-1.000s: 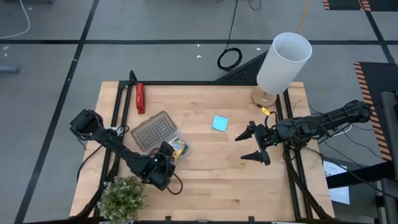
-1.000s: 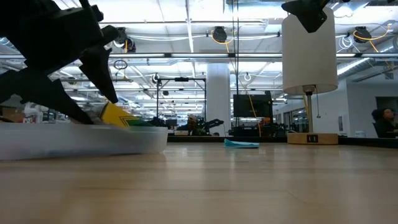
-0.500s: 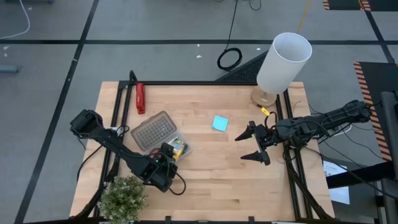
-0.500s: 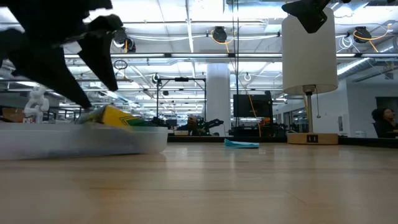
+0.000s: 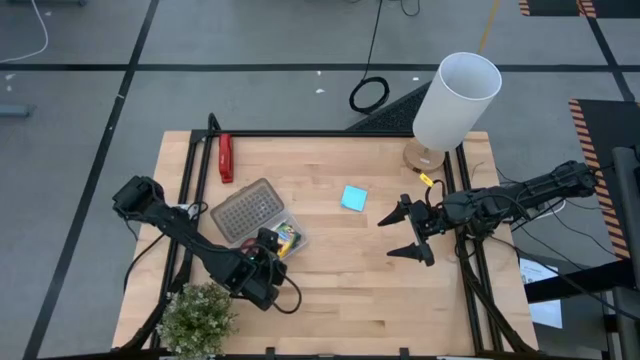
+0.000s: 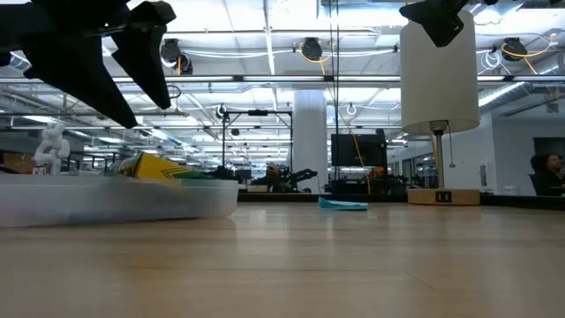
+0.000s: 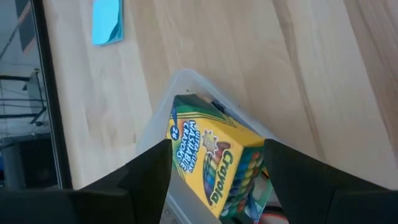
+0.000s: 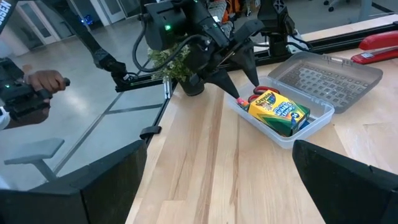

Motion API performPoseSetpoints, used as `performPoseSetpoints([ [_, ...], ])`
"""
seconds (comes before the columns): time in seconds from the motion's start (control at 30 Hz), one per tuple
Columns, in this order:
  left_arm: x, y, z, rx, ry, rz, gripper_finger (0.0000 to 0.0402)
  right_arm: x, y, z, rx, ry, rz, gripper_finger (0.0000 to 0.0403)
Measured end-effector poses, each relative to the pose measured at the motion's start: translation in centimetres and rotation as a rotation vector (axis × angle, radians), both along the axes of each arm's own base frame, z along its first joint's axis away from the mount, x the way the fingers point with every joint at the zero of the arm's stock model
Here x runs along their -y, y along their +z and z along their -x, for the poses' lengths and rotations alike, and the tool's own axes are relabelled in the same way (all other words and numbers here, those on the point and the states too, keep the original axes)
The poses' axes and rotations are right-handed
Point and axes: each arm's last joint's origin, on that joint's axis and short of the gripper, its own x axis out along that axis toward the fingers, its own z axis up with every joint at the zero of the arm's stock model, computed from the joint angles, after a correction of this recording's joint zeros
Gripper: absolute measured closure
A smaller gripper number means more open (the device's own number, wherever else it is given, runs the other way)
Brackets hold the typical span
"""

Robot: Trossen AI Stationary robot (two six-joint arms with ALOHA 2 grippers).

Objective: Pack school essentials
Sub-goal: Put the yellow crayon box into the supply box, then put the blue sticky notes into the supply box

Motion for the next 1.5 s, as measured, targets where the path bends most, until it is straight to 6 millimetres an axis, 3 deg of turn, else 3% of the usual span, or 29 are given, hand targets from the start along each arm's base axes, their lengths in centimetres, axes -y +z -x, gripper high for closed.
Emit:
performPoseSetpoints([
  [0.3,-0.6,-0.4,0.9,-0.056,0.104,0.008,0.0165,0.0,0.0,0.0,0.003,0.002,0.01,0.0005],
  [0.63,-0.9,-2.1,1.7,-0.125,0.153,0.095,0.0294,0.0,0.0,0.0,0.001,0.001,0.006,0.0005],
  [0.93,-1.3,-2.3,1.1,-0.142,0.175,0.193,0.0393,0.0,0.0,0.0,0.008,0.004,0.018,0.0005],
  [1.5,-5.4,-2.4,-0.1,-0.221,0.298,0.169,0.0386,0.0,0.0,0.0,0.005,0.003,0.01,0.0005],
])
